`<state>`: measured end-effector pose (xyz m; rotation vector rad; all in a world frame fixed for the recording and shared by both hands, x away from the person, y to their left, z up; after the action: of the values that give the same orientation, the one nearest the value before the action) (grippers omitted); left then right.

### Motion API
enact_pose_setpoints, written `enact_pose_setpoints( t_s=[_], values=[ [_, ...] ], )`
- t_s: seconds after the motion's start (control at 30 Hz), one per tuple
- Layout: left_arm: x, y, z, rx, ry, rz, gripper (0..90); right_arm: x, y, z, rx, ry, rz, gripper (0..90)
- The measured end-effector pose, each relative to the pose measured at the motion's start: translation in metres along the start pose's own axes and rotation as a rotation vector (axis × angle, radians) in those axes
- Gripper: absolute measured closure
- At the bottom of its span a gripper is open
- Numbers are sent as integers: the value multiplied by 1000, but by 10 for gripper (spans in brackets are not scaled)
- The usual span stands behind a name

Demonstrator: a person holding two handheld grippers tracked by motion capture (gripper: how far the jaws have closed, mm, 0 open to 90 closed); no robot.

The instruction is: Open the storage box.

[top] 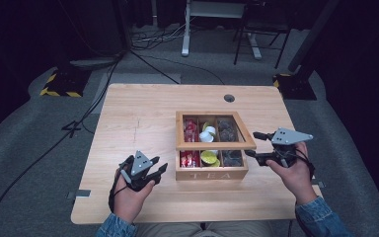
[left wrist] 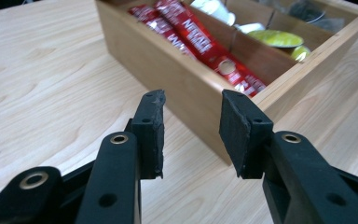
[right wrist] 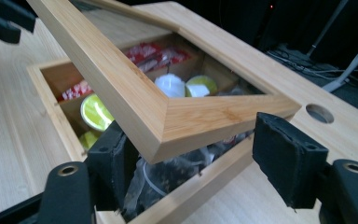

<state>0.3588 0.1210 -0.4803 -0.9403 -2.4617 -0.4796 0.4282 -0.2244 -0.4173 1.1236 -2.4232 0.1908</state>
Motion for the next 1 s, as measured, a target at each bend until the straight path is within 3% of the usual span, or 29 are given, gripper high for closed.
enact_pose_setpoints(
  t_s=[0.33, 0.47, 0.77, 0.83, 1.0],
  values=[
    [4, 15, 23, 29, 52, -52, 589, 4, -10, -34, 44, -34, -3, 367],
    [6, 21, 30, 46, 60, -62, 588, 3, -14, -41, 31, -37, -23, 372],
    [1, 25, 31, 43, 66, -63, 579, 1, -24, -64, 13, -76, -50, 447],
    [0, 25, 31, 42, 69, -62, 576, 1, -25, -69, 20, -83, -61, 507],
    [-1, 28, 31, 31, 66, -65, 573, 0, -31, -88, 64, -79, -34, 562]
  ],
)
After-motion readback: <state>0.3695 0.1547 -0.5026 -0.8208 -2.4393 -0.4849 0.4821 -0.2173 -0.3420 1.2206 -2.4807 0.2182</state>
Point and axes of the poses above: each handheld gripper's, and its own axes: x roughly backward along the jaws, z roughly out of its underside, y roughly to its left, the point moved 7 cm from there along -x, roughly forward along the jaws, and after that the axes turned 13 degrees about -x, right-handed, at the moved point
